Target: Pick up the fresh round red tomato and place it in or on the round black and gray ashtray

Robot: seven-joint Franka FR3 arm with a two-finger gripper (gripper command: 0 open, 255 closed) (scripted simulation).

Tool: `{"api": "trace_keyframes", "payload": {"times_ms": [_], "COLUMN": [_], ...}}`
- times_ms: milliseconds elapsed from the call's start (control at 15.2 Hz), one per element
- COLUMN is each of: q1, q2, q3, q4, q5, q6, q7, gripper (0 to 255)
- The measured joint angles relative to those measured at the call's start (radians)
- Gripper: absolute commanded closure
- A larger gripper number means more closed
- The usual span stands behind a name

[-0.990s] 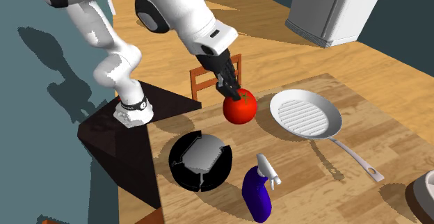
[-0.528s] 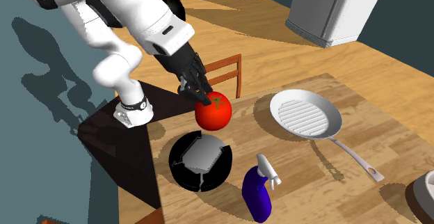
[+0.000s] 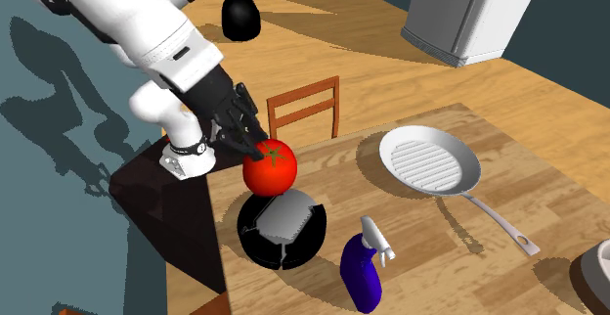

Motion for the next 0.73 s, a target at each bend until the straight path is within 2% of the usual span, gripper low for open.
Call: {"api": "trace_keyframes", "payload": {"times_ms": [726], "q1": [-0.004], "q2": [-0.004], "q3": [-0.018], "q4": [-0.14], "q5": [0.01], "q6": [0.129], "q7": [-0.05], "gripper": [255]}}
